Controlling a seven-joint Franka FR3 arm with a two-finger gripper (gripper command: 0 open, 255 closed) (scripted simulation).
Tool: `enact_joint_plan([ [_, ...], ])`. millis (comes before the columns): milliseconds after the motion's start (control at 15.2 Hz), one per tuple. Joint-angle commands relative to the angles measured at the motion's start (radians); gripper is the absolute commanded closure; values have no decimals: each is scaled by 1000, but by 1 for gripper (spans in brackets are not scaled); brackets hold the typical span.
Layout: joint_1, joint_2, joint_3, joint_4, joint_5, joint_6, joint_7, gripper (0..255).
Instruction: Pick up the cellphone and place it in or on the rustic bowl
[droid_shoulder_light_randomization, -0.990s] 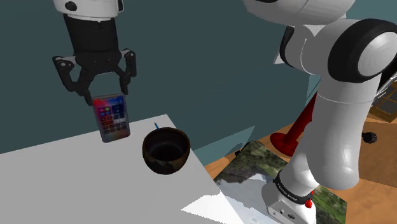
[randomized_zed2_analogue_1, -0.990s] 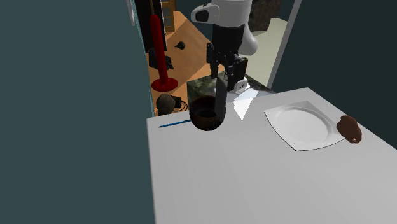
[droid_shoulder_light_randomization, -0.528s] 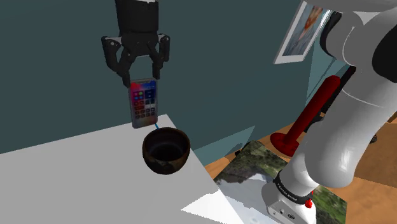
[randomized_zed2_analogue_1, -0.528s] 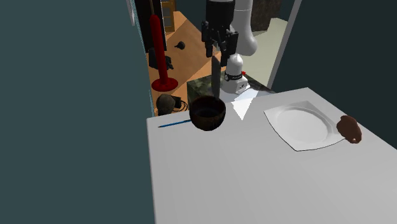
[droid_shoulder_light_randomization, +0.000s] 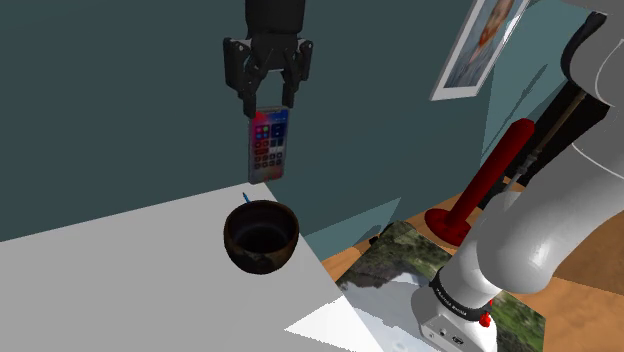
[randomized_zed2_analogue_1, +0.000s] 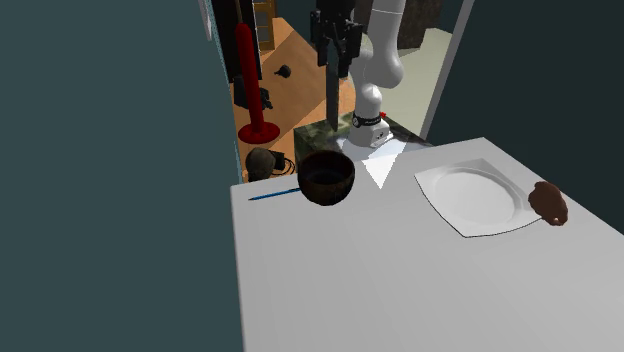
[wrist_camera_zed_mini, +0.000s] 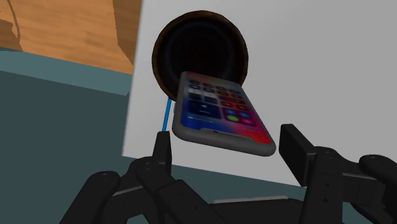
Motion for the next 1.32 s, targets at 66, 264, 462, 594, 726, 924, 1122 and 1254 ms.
enact_joint_plan([
  [66, -2, -18, -6, -57, 8, 40, -11, 255],
  [264, -1, -30, -7, -110, 13, 82, -15, 255],
  [462, -1, -40, -8, -160, 17, 124, -19, 255],
  [594, 0, -45, -8, -192, 19, 151, -20, 255],
  [726, 1, -49, -7, -223, 21, 178, -22, 255],
  [924, 2, -53, -6, -268, 24, 219, -24, 255],
  [1122, 3, -55, -5, -310, 26, 259, -24, 255],
  [1254, 4, -55, -4, -337, 26, 286, -25, 255],
])
